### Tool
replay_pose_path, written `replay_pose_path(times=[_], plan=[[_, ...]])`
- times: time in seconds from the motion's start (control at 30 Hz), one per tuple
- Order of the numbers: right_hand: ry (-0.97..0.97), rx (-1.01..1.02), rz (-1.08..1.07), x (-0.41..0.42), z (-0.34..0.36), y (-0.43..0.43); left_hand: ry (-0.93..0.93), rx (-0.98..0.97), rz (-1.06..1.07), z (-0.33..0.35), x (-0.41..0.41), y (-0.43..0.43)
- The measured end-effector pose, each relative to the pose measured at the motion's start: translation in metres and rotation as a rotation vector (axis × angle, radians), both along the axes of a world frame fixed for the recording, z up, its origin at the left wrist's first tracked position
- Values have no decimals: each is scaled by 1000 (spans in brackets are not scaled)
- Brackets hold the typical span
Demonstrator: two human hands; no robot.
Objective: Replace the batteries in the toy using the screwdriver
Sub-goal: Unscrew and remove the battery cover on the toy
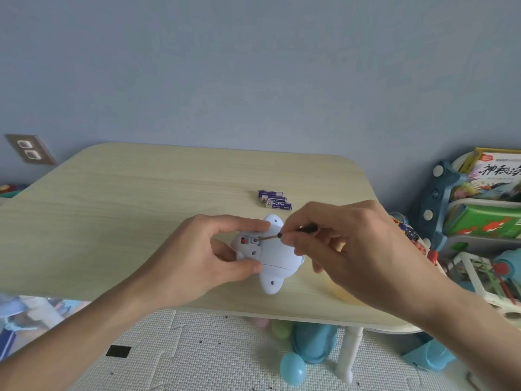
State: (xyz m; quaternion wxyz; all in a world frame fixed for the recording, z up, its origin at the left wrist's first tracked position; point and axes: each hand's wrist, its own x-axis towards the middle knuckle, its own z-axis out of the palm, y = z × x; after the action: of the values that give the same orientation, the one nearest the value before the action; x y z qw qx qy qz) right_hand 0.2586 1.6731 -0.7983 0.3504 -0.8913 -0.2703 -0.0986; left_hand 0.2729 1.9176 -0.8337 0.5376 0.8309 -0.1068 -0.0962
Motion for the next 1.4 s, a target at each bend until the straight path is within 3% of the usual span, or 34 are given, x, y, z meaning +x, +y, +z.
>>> replay_pose_path(times=[0.3, 0.5, 0.7, 0.8, 1.0, 1.17, 1.27, 1.4], plan=[[59, -54, 39, -3, 2, -5, -20, 29, 23, 4, -4, 0], [-95, -45, -60, -2, 2, -2, -33, 38, 15, 5, -5, 0], [-48, 22, -1, 1, -1, -4, -34, 40, 13, 3, -5, 0], [-25, -16, 4, 2, -2, -8, -30, 40, 13, 4, -5, 0], [-181, -155, -10, 7, 1, 1, -29, 60, 19, 6, -6, 3], [-84, 26, -91, 38, 20, -8, 1, 44, 44, 4, -8, 20], [-24, -69, -188, 72, 10, 5, 14, 34, 53, 6, -11, 28], [70, -197, -121, 99, -21, 50, 21, 39, 48, 9, -14, 36]])
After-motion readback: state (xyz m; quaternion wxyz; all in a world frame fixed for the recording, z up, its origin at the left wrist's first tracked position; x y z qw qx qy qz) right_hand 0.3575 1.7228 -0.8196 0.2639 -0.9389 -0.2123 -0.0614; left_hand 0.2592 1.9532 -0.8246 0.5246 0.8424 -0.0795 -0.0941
